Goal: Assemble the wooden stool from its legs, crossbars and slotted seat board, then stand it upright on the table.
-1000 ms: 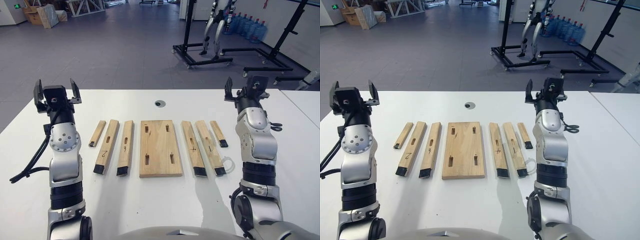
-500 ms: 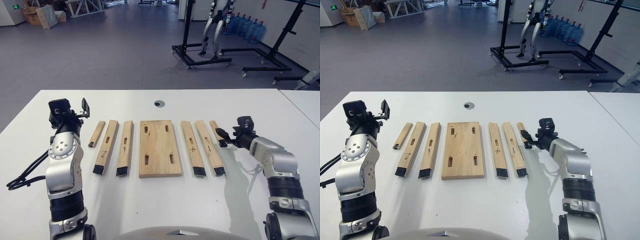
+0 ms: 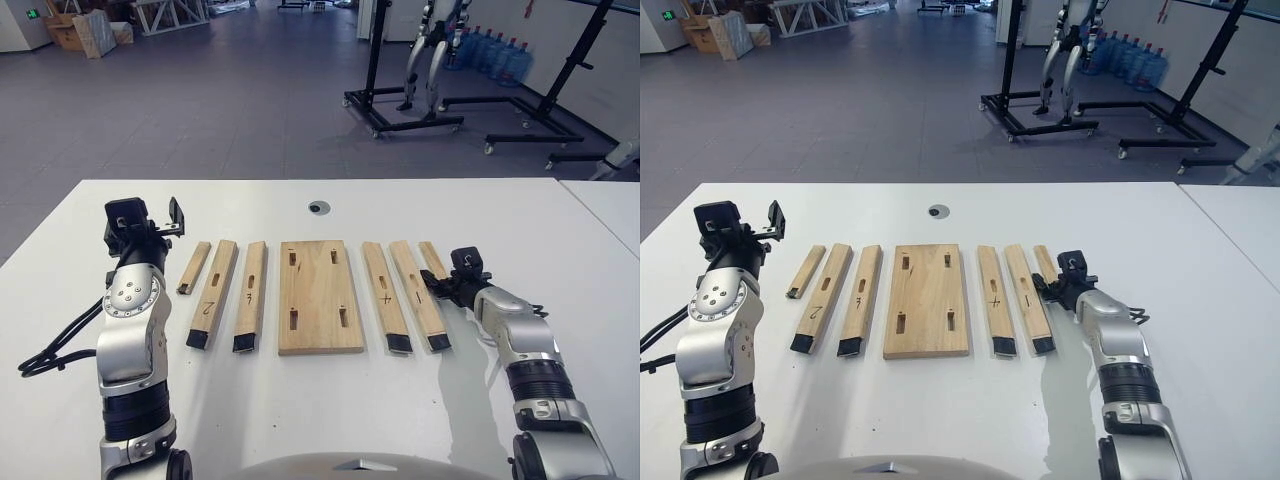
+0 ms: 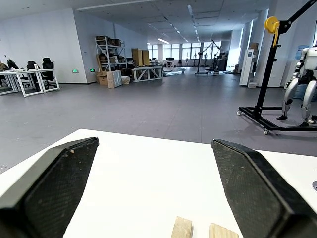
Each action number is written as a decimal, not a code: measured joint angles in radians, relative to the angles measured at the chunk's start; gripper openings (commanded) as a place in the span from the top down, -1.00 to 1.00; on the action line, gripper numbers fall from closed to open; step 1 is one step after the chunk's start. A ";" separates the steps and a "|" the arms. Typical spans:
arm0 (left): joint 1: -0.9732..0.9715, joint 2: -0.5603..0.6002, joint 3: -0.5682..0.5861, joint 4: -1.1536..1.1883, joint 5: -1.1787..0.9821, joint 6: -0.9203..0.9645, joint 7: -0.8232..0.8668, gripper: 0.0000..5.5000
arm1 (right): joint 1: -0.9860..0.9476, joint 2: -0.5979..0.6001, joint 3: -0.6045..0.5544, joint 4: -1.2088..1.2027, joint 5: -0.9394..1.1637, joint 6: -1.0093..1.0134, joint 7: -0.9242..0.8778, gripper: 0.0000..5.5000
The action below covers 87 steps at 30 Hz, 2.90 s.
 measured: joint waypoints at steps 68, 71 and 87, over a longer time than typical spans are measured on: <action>-0.351 -0.102 -0.043 0.196 -1.543 0.345 0.252 -0.18 | -0.133 0.189 0.256 -0.610 0.263 -0.010 0.225 0.53; -0.351 -0.094 -0.045 0.202 -1.545 0.336 0.257 -0.03 | -0.133 0.190 0.254 -0.610 0.264 -0.010 0.219 0.53; -0.346 -0.070 -0.076 0.234 -1.535 0.333 0.267 0.78 | -0.130 0.198 0.259 -0.622 0.262 -0.015 0.215 0.53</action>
